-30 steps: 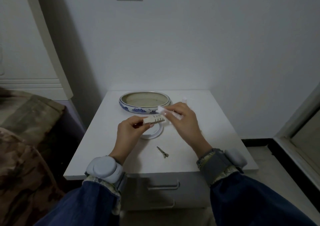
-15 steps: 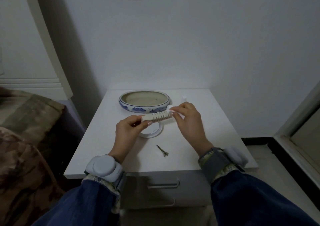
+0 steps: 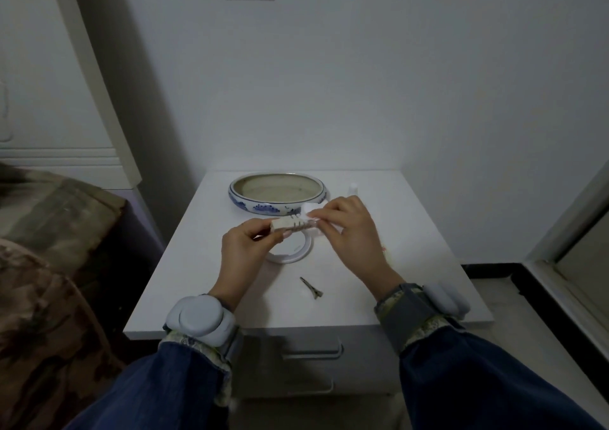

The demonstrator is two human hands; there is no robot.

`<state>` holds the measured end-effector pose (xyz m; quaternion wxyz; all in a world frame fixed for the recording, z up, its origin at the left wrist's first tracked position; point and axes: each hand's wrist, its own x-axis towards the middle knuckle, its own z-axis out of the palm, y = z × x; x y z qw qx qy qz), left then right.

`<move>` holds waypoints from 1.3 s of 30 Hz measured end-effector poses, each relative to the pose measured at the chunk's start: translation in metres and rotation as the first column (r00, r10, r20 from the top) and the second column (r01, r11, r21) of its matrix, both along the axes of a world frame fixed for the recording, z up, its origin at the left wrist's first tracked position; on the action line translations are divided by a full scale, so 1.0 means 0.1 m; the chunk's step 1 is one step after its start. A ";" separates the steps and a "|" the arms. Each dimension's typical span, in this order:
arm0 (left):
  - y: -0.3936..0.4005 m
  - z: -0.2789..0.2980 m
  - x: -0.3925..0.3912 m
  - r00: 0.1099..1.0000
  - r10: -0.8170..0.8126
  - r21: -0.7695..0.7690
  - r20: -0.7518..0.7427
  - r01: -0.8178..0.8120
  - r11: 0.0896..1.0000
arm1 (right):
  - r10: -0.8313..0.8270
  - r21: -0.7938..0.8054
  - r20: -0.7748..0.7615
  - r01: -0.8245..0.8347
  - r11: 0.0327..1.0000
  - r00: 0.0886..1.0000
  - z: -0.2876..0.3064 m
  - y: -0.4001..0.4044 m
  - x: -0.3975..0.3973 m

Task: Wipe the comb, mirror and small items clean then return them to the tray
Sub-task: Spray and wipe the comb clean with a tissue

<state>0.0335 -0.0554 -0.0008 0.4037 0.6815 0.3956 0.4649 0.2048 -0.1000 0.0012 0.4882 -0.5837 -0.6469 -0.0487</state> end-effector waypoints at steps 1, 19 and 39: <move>0.01 0.01 -0.01 1.000 0.011 -0.007 0.006 -0.011 1.000 | -0.031 -0.007 -0.015 0.031 1.000 0.999 0.00 -0.01 0.04; -0.04 0.05 0.01 0.991 -0.059 -0.117 0.118 0.073 0.990 | -0.117 -0.187 -0.684 -0.018 0.982 0.720 0.06 -0.03 0.15; 0.02 -0.01 0.01 0.998 -0.061 -0.024 0.030 0.062 0.998 | -0.099 -0.151 -0.611 0.008 0.989 0.786 0.07 -0.07 0.11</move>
